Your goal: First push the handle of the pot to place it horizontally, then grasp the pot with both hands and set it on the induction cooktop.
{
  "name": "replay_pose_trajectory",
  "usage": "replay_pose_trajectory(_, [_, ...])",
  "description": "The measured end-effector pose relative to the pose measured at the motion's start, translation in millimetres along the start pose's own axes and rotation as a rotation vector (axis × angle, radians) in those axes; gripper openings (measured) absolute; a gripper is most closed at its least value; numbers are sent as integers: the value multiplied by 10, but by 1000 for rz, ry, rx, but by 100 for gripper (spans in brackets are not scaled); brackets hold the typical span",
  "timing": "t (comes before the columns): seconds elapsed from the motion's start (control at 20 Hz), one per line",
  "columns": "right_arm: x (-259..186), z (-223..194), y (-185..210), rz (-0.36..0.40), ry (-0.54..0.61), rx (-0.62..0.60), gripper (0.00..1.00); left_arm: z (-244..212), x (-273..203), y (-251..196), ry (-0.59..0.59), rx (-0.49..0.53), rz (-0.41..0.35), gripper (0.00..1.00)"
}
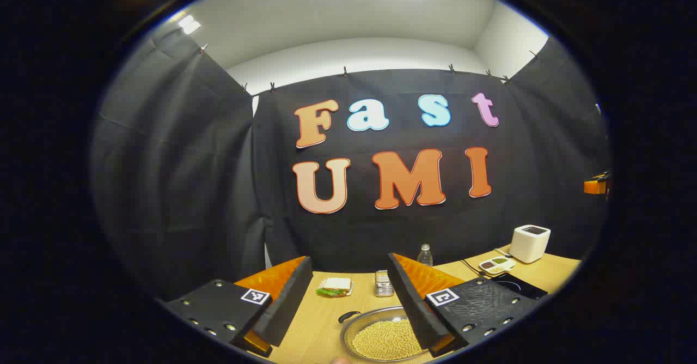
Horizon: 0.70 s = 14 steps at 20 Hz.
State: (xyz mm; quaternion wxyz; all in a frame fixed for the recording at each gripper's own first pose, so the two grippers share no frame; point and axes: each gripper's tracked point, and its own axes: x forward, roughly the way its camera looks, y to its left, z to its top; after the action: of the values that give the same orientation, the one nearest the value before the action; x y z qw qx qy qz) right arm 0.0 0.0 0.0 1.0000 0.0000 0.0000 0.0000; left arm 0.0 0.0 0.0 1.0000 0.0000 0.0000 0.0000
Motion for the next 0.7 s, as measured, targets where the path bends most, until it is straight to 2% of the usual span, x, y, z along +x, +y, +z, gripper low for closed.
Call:
replay_pose_trajectory(0.15, [-24, 20, 15, -5, -12, -20, 95, -45, -38, -27, 18, -9, -10, 89])
replay_pose_trajectory(0.3, [-130, -3, 77, 25, 5, 8, 95, -2, -122, 110, 1, -18, 24, 89])
replay_pose_trajectory(0.45, [-168, 35, -11, 8, 1, 3, 95, 73, -247, 243, -24, -9, 54, 89])
replay_pose_trajectory(0.7, [-229, 39, -47, -6, -5, 0, 95, 112, -375, 231, -27, -44, 32, 89])
